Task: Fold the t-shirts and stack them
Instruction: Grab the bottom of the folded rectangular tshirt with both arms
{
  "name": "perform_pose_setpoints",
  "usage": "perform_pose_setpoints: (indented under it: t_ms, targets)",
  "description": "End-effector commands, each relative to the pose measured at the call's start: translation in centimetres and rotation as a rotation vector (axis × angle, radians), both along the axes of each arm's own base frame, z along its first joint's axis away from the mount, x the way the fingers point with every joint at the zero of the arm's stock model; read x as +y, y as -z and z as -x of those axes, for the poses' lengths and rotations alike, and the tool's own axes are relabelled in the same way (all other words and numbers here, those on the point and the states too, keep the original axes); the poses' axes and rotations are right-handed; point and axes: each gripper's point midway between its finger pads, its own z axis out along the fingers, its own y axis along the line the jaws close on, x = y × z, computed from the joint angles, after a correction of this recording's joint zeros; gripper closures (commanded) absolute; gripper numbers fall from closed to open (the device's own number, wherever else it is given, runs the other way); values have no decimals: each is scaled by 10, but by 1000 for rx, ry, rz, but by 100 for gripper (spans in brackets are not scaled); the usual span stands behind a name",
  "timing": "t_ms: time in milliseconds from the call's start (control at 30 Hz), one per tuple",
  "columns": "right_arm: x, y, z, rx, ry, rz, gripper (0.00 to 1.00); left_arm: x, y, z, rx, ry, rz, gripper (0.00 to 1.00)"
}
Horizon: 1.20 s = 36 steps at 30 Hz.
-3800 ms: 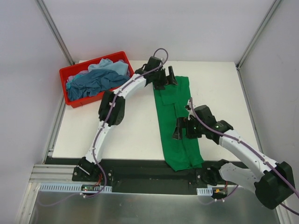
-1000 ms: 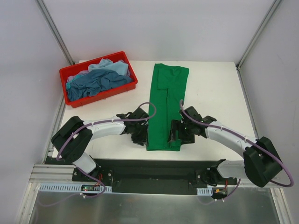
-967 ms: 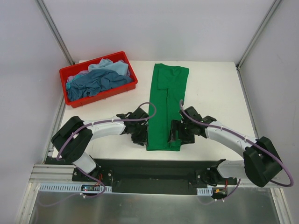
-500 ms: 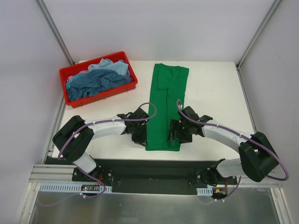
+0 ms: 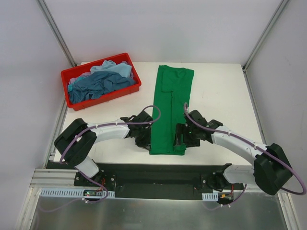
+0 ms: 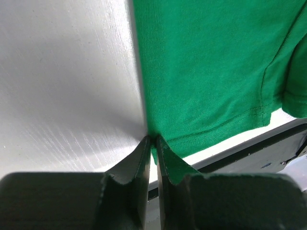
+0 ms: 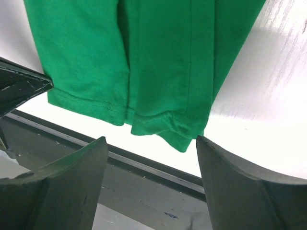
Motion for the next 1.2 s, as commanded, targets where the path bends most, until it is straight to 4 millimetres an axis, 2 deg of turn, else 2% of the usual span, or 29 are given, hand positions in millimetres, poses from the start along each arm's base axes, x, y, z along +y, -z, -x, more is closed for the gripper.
perform_pose_setpoints:
  t_ms: [0,133,267,400,533,633,733,800,900,1000,1167]
  targets:
    - [-12,1,6,9,70,25,23,9,11,10,41,5,-44,91]
    - [-21,11,4,18,156,64,25,9,12,10,42,4,-45,93]
    - [-27,23,0,15,252,77,36,9,13,11,44,7,-48,95]
    - [-24,38,6,53,272,51,41,7,13,11,50,14,-42,96]
    - [-15,46,13,97,263,18,61,6,12,11,56,8,-40,98]
    - [-14,47,20,105,252,15,70,7,11,11,48,6,-38,99]
    - [-14,49,22,102,257,2,87,7,8,11,42,2,-32,100]
    - [-9,47,21,93,250,-28,99,7,5,12,40,4,-21,100]
    - [2,35,24,67,212,-102,100,8,1,17,43,9,0,100]
    - [-1,25,39,74,163,-117,100,10,-9,28,46,14,41,100]
    - [-8,4,70,85,123,-166,100,6,-46,50,-1,83,185,100]
